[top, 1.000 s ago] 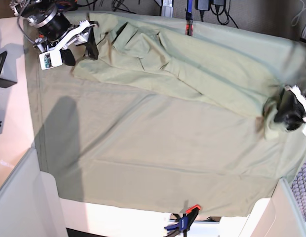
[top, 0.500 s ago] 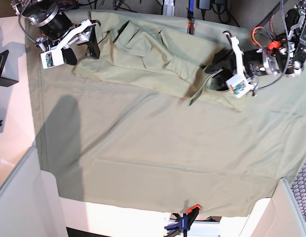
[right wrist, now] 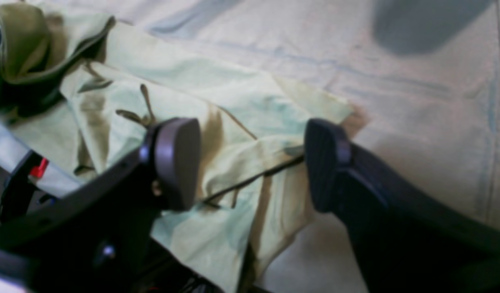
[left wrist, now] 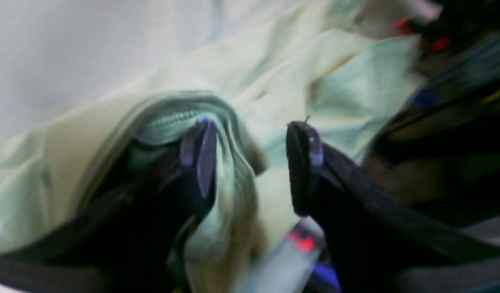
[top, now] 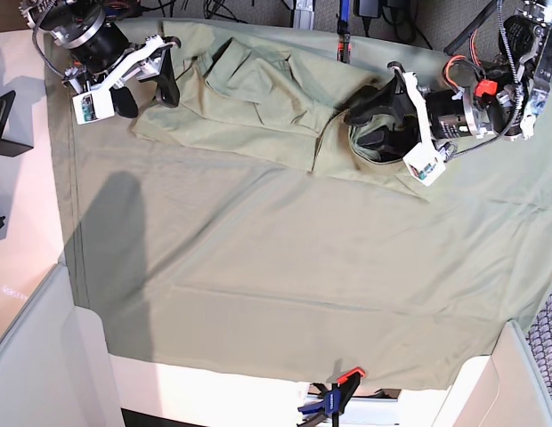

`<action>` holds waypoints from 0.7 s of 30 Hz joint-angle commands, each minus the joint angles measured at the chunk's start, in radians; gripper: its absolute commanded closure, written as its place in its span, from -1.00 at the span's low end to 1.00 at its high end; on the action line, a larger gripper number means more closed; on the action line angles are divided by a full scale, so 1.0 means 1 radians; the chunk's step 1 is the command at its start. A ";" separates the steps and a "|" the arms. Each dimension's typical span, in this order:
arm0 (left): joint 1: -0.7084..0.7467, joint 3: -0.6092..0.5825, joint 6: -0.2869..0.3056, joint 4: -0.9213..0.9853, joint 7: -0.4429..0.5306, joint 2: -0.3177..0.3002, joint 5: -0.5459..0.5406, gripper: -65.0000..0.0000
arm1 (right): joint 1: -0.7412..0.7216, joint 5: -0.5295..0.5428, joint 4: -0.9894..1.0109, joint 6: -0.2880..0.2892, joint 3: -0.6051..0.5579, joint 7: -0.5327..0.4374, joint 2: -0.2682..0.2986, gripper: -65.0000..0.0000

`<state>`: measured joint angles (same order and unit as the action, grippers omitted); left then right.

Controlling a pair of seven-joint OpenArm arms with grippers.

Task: Fold the T-shirt properly
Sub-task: 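Drag the sleeve with the left gripper toward the right gripper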

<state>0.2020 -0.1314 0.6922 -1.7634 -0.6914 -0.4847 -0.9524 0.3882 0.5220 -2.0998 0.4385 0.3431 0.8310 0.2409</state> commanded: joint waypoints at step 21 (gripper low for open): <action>-0.016 0.145 0.006 -0.048 0.217 -0.001 0.367 1.00 | -0.003 -0.010 -0.017 0.002 0.006 -0.050 0.008 -0.12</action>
<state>0.1997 0.0093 0.6914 -1.7931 -0.4999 -0.4778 -0.5655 0.3878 0.5014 -2.1002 0.4381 0.3431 0.8051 0.2409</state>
